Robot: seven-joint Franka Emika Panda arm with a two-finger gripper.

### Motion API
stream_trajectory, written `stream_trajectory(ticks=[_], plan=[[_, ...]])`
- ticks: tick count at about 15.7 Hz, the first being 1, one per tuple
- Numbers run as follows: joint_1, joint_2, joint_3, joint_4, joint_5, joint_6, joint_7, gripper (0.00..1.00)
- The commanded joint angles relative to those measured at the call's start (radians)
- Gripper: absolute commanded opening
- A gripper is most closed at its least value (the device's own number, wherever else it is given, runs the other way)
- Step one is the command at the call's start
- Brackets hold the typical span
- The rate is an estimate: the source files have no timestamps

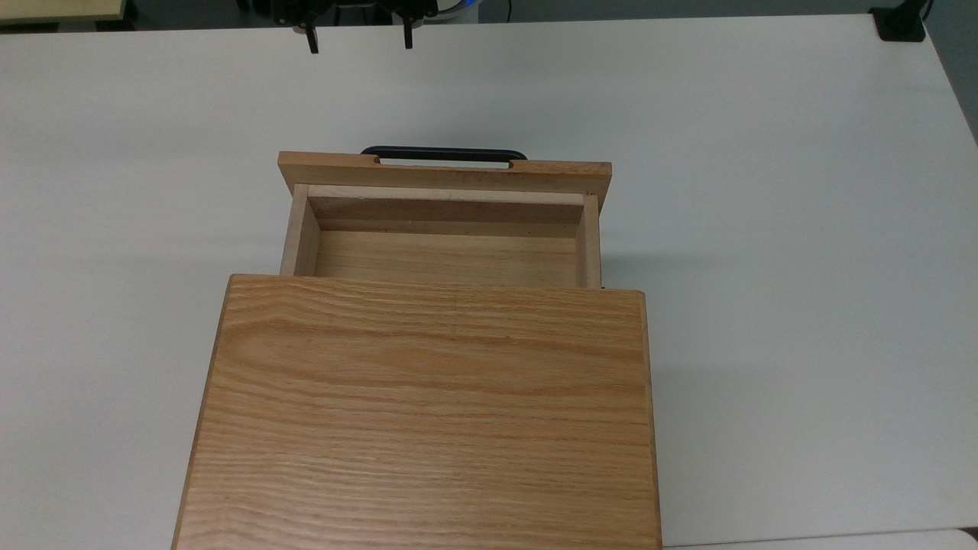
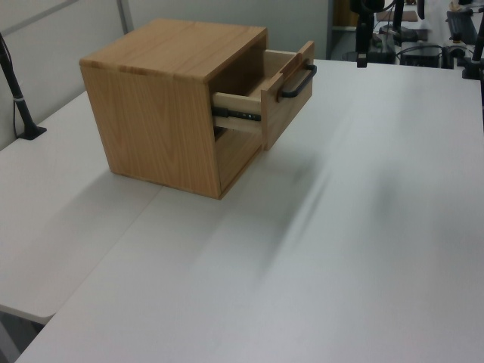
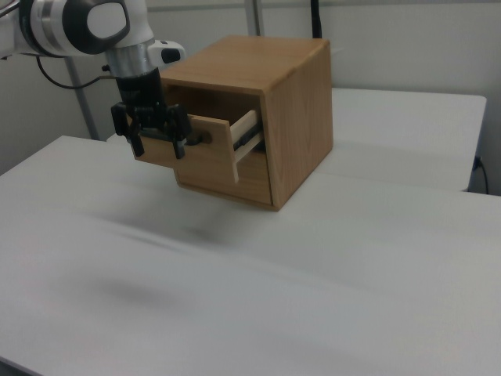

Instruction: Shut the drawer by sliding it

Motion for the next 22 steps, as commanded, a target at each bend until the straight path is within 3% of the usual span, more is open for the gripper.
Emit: stream_trajectory(ticks=[1,17,20,22], plan=[[-0.003,0.006,-0.009,0.028,0.005,-0.037,0.009,1.0],[-0.023,0.001,-0.015,0.028,0.006,-0.04,-0.002,1.0],[-0.023,0.0,-0.013,0.028,0.008,-0.042,-0.004,0.82],[-0.021,0.001,-0.013,0.026,0.008,-0.046,-0.004,0.57]])
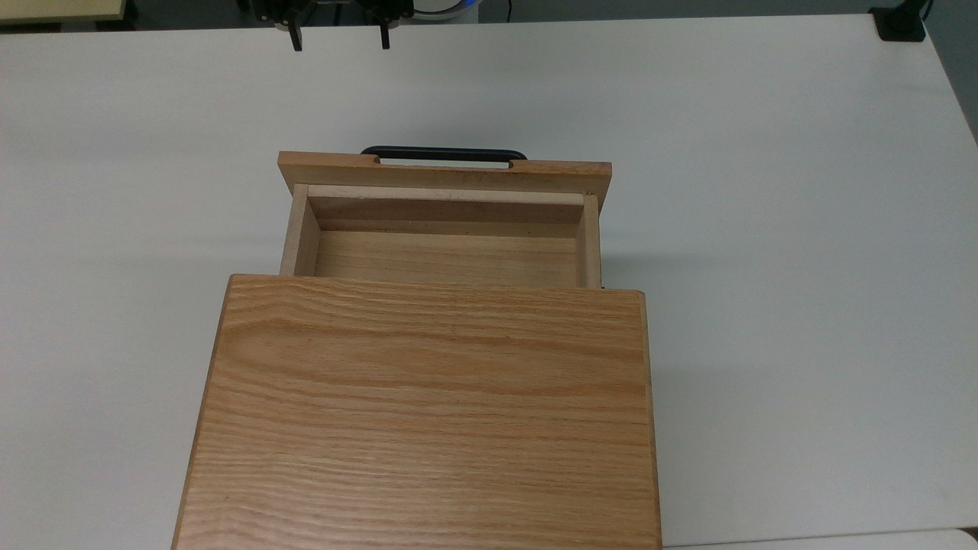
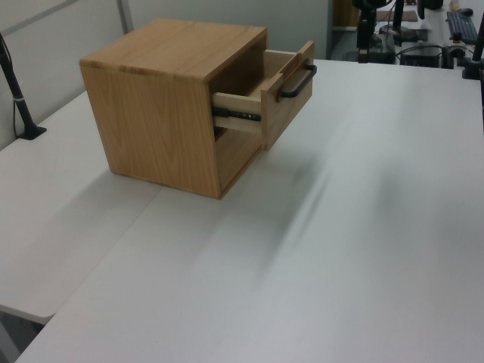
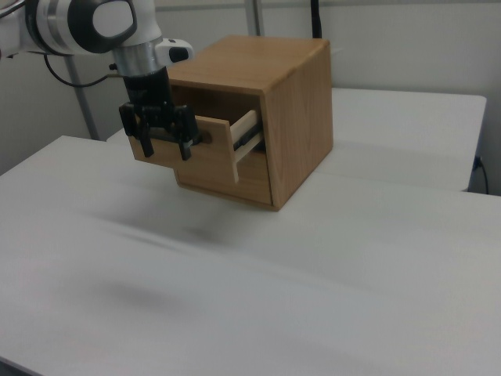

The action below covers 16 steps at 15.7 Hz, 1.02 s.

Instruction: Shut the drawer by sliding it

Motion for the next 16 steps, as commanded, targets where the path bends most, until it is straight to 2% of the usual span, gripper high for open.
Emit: stream_trajectory(ticks=[1,3,4,5,7,11,16], plan=[[0.003,0.003,-0.004,0.019,0.008,-0.061,-0.005,0.44],[0.005,0.003,-0.003,0.017,0.018,-0.086,-0.017,0.16],[0.005,0.004,-0.003,0.016,0.037,-0.086,-0.026,0.08],[0.006,0.007,-0.001,0.016,0.051,-0.086,-0.028,0.05],[0.009,0.013,0.002,0.014,0.06,-0.074,-0.028,0.01],[0.012,0.078,0.011,0.029,0.101,-0.007,-0.028,0.0],[0.087,0.222,0.014,0.163,0.101,0.046,-0.011,0.0]])
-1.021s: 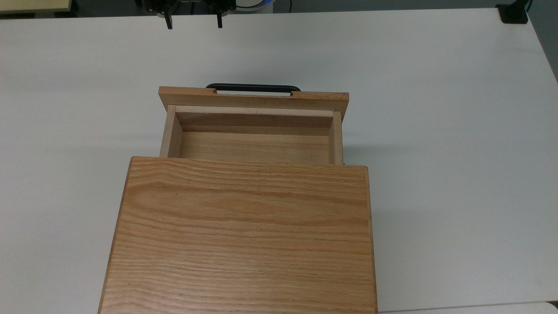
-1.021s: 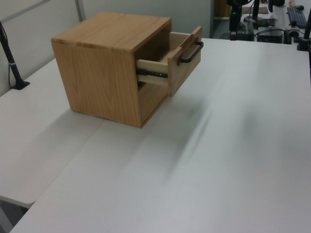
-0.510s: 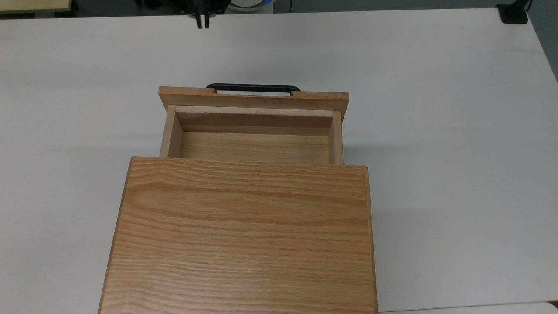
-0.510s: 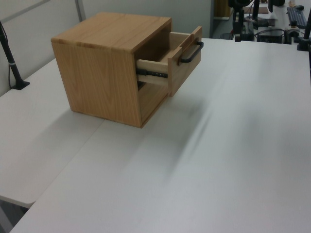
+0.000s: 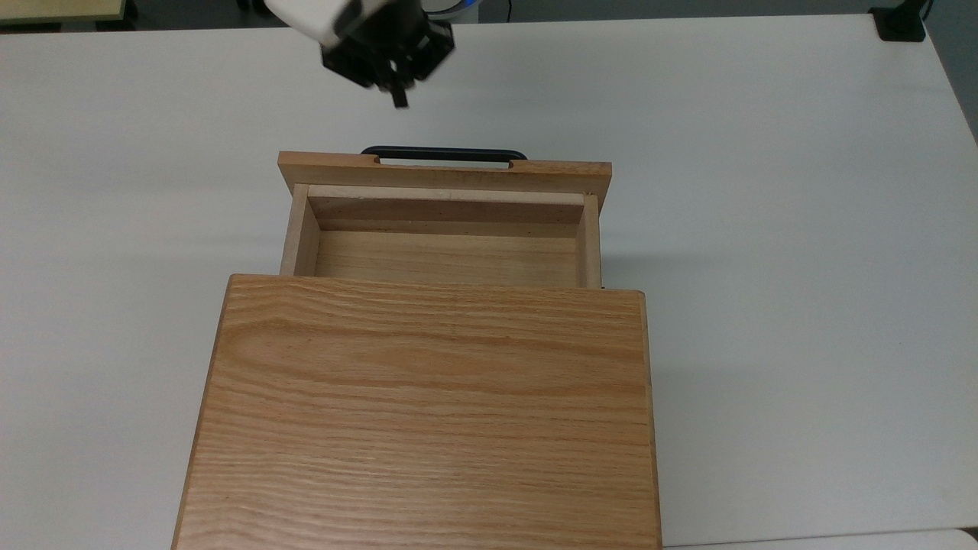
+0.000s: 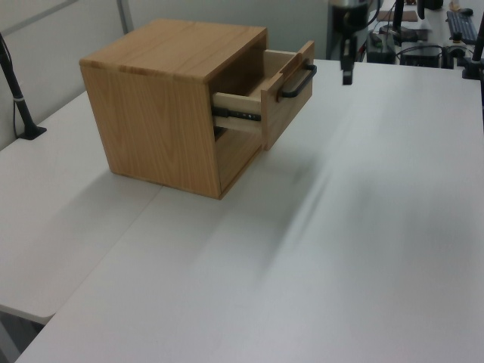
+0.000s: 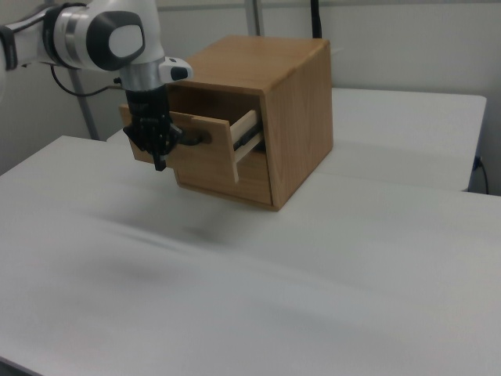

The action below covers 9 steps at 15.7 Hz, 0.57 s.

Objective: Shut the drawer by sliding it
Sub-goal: 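Lower the gripper to the drawer front beside the black handle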

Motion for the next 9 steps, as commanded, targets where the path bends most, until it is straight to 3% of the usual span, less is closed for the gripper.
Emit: stream_trajectory(ticks=[1,9], plan=[[0.054,0.107,-0.004,0.128,0.01,0.035,-0.001,0.0],[0.1,0.205,-0.016,0.172,-0.001,0.304,0.171,0.0]])
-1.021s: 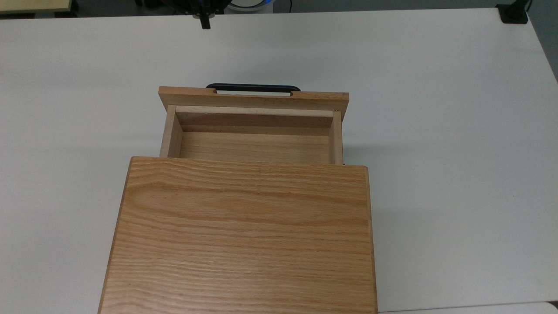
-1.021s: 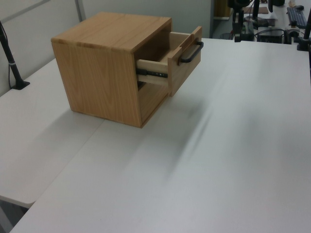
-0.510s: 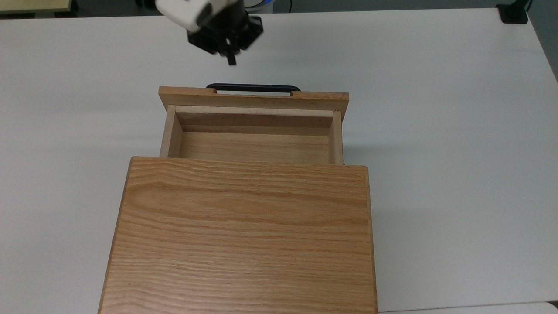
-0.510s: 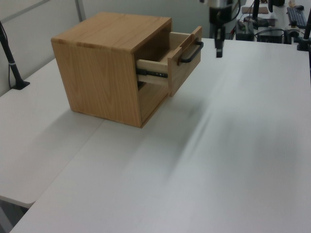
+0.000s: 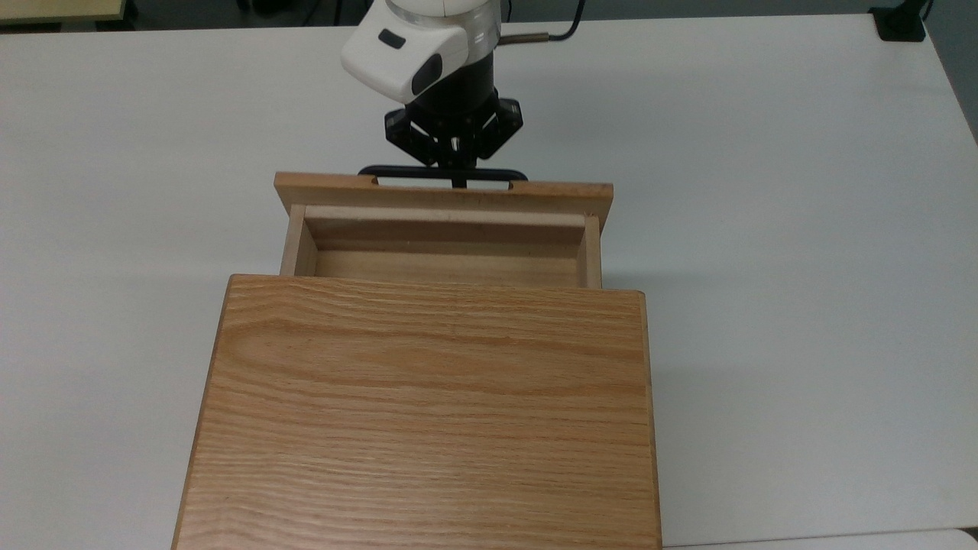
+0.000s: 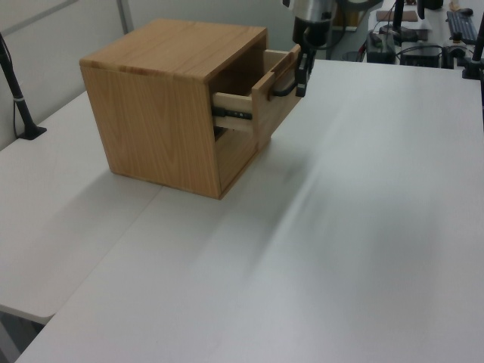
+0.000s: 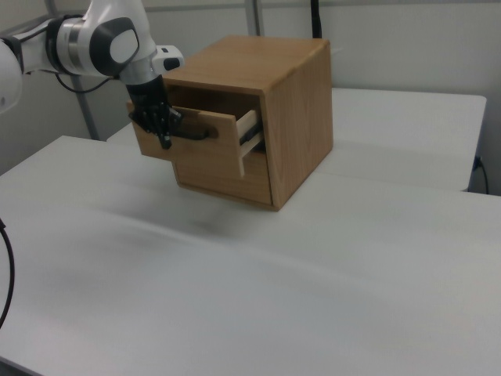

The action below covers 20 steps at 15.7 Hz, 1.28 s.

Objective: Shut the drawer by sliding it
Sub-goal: 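Push the drawer front with the gripper into the cabinet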

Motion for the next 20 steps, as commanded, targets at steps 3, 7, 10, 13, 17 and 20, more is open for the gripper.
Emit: stream_trajectory(ticks=[3,7,10,13,17,20], plan=[[0.018,0.099,-0.02,0.07,-0.002,0.161,0.09,0.0],[0.018,0.139,-0.025,0.095,-0.005,0.267,0.102,0.0],[0.019,0.177,-0.042,0.127,-0.008,0.343,0.141,0.0],[0.032,0.191,-0.055,0.13,-0.01,0.392,0.142,0.0],[0.038,0.183,-0.054,0.12,-0.013,0.381,0.138,0.0],[0.032,0.127,-0.052,0.085,-0.013,0.323,0.127,0.01]])
